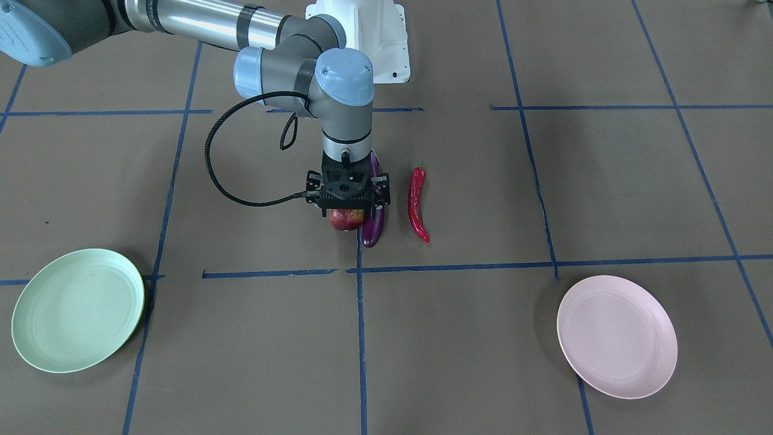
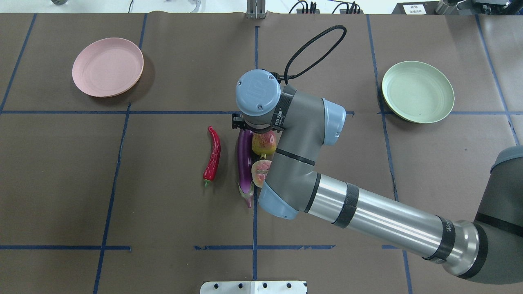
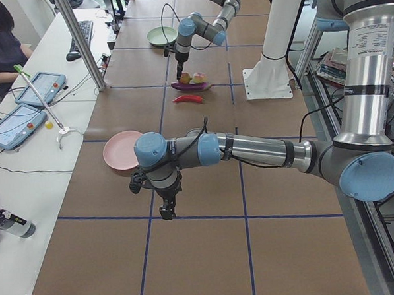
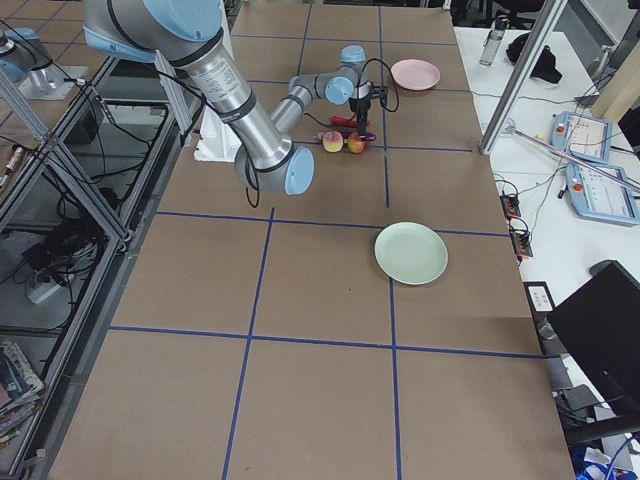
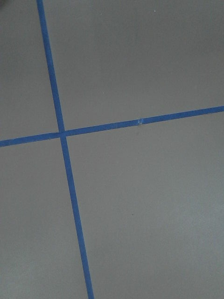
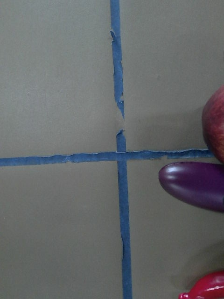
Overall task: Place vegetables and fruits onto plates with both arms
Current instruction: 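Reach the right gripper down and grasp the red apple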
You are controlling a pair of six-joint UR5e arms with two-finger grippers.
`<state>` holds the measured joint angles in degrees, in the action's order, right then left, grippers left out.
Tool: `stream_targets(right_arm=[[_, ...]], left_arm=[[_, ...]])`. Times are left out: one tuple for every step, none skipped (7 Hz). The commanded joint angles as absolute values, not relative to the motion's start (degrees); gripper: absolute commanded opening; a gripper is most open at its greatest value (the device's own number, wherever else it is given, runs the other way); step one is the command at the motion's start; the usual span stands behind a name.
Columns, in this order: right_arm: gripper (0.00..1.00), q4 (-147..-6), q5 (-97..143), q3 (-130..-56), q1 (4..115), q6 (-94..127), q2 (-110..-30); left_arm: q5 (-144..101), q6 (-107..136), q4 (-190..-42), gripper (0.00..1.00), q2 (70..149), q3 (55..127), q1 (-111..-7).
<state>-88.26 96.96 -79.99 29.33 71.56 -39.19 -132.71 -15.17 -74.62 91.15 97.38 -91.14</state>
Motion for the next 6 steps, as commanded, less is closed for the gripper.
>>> stream_targets(right_arm=[[1.0,-88.33,95.98,-77.26,27.87,70.58,-39.28],[1.0,-88.68,96.15,-77.34,27.86,70.49,-39.29],[0.99,-89.38,96.33,-77.78,27.86,70.49,-39.29],[0.99,-90.08,96.5,-78.04,27.86,70.49,-38.94],[0.99,-90.09,96.5,-78.13,27.86,70.49,-39.02],[0.96,-90.09,96.5,-78.13,27.86,70.58,-39.02]], left_arm=[[-132.71,-15.21,-74.62,1.0,91.14,97.38,-91.06],[-132.71,-15.21,-74.62,1.0,91.14,97.3,-91.14],[-132.71,-15.12,-74.62,1.0,91.14,97.29,-91.06],[-132.71,-15.2,-74.62,1.0,91.14,97.29,-91.05],[-132.63,-15.12,-74.62,1.0,91.14,97.29,-91.05],[-132.71,-15.12,-74.62,1.0,91.14,97.29,-91.05]])
